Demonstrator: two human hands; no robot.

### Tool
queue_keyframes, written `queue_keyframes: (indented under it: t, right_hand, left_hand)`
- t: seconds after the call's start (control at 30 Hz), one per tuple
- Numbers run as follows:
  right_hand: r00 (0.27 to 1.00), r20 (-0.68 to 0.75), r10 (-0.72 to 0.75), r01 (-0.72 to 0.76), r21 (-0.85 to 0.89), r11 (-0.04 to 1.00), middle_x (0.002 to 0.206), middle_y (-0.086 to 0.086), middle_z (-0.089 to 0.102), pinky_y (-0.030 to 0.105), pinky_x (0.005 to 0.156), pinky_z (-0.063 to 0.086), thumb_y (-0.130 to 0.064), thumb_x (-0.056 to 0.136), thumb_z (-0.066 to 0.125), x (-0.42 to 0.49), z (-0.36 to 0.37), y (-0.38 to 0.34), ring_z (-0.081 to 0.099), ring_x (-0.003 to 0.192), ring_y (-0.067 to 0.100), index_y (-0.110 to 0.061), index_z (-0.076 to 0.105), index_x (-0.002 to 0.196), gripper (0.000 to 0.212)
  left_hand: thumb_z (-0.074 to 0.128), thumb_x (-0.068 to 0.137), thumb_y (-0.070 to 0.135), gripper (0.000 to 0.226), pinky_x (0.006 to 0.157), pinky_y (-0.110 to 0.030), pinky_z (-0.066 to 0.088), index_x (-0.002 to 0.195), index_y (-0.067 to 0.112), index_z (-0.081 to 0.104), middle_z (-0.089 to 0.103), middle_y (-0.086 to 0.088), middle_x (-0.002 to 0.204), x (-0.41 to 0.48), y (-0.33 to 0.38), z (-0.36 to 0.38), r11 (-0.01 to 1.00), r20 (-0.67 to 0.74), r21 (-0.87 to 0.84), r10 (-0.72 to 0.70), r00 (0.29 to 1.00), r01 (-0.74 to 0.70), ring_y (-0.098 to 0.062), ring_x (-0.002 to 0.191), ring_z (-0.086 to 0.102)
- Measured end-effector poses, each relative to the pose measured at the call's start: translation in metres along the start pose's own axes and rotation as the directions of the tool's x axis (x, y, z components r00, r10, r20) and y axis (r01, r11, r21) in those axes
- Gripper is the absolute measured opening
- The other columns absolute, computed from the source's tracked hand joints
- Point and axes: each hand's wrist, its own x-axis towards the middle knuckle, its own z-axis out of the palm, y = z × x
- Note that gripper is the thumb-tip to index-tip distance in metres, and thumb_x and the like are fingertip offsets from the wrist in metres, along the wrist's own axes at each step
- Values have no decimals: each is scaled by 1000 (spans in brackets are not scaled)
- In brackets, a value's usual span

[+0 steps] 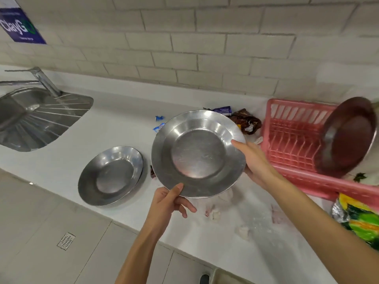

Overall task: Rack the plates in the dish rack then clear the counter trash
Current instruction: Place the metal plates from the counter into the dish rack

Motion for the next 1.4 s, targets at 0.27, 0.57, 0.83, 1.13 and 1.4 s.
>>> queue_keyframes:
  t: [0.27,0.57,0.83,1.13,1.4]
  right_hand:
    - [917,-261,-302,229,-274,934,73,6,63,32,65,41,-10,84,57,-35,-82,-44,56,68,17,6,63,82,17]
    - [744,-358,-564,223,-663,715,83,2,64,17,63,44,-11,87,52,-69,-171,-121,59,81,22,-13,61,88,9]
    - [685,-299,-664,16,-906,423,91,16,58,35,60,35,-10,84,39,-73,-214,-150,51,79,35,-6,52,95,17]
    - [726,-170,-666,-105,-985,137,93,22,49,36,66,34,0,94,38,-61,-207,-158,51,83,39,4,51,104,17]
    - [804,-247,-540,-171,-967,189,104,23,52,37,71,39,-3,95,42,-36,-192,-160,52,93,38,3,50,106,15]
  left_hand:
    - [57,90,36,40,47,-28,44,91,-2,70,70,-18,75,37,-10,82,998,75,52,-26,997,22,-30,68,64]
    - [50,101,20,28,59,-27,48,87,11,72,75,-5,86,74,-12,183,967,252,177,134,958,-182,-18,74,68]
    - [68,88,22,21,88,-30,49,107,21,74,68,15,104,119,-38,214,492,522,530,453,723,-691,-6,100,60]
    - [60,85,40,30,103,-50,39,108,26,74,74,9,104,136,-53,220,333,588,619,404,701,-711,-12,96,66]
    - [62,87,34,26,103,-52,40,106,24,75,75,8,99,136,-58,223,387,554,590,444,704,-708,-14,94,65]
